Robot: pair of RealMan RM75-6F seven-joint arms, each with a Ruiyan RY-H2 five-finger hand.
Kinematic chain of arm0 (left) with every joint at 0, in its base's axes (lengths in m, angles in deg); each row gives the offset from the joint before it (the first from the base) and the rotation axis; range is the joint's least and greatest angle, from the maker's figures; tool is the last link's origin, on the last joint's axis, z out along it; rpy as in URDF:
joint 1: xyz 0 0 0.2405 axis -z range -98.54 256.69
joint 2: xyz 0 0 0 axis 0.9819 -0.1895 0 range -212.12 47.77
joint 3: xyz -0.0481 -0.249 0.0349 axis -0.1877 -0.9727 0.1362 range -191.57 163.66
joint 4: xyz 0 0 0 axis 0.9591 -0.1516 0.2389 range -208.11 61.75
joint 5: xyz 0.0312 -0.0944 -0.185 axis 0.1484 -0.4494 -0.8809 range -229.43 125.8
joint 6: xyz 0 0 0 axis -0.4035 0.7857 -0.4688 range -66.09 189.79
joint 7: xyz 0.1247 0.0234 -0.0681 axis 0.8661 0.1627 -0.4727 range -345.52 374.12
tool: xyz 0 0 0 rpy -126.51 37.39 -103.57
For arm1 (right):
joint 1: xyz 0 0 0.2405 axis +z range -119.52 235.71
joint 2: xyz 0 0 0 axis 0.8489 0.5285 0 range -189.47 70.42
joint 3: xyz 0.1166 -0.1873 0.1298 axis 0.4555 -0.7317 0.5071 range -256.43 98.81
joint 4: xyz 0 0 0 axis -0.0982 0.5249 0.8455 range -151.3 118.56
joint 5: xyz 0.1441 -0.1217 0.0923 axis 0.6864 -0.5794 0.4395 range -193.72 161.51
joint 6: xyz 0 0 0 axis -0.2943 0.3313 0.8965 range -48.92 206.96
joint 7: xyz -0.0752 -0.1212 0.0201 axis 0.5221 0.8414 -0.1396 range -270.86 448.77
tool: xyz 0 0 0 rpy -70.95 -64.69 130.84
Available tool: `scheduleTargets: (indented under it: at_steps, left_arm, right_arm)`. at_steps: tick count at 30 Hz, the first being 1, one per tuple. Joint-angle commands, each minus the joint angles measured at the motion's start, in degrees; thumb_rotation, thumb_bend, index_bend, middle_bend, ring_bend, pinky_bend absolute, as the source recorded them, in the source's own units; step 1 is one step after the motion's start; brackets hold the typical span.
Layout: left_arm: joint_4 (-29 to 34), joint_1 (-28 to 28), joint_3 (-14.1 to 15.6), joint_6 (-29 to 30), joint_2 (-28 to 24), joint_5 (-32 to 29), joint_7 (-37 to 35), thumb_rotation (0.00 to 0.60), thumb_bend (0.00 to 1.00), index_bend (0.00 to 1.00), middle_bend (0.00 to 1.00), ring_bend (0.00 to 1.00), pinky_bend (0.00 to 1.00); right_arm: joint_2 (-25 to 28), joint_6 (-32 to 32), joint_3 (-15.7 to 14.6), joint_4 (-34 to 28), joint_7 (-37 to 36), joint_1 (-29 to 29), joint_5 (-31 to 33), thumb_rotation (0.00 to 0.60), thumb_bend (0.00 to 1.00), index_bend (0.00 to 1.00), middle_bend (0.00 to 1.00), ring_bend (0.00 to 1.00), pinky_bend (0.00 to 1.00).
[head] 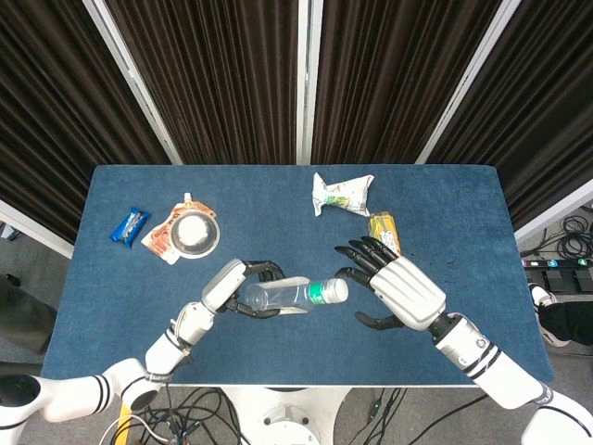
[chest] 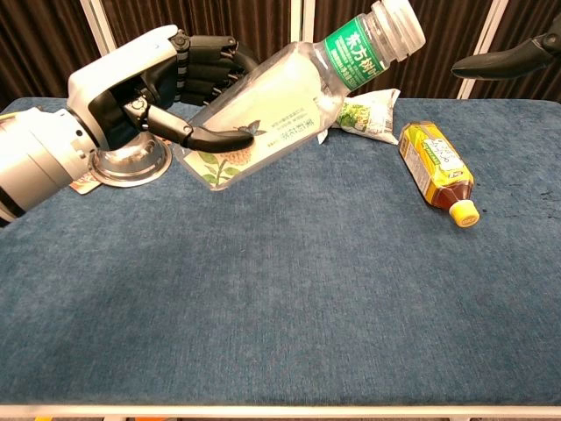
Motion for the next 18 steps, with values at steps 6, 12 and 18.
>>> scheduleTargets:
  at_steps: [6, 12, 18]
  left_arm:
    - [-0.43, 0.01, -0.1, 0.03, 0.19, -0.1, -0.46, 0.6, 0.38, 0.62, 0.6, 0.52, 0.58]
    - [-0.59, -0.02, -0.28, 0.09, 0.14, -0.28, -0.78, 0.6, 0.38, 0.62, 0.6, 0.52, 0.58]
    - [-0.69, -0.03, -0.06, 0.03, 0.25, -0.13, -0.77, 0.6, 0.38, 0.62, 0.6, 0.52, 0.58]
  right_arm:
    - [0.81, 0.94, -0.58, -0.94, -0.31, -0.61, -2.11, 0.547, 0.2, 0.27, 0.06, 0.0, 0.0]
    - [1.12, 1.15, -1.1, -1.52, -0.2, -0.96, -3.17, 0.549, 0.2, 0.27, 0.06, 0.0, 0.0]
    - [0.79, 1.97, -1.09, -1.56, -0.45, -1.11, -4.34, 0.546, 0.21, 0.27, 0.07, 0.0, 0.0]
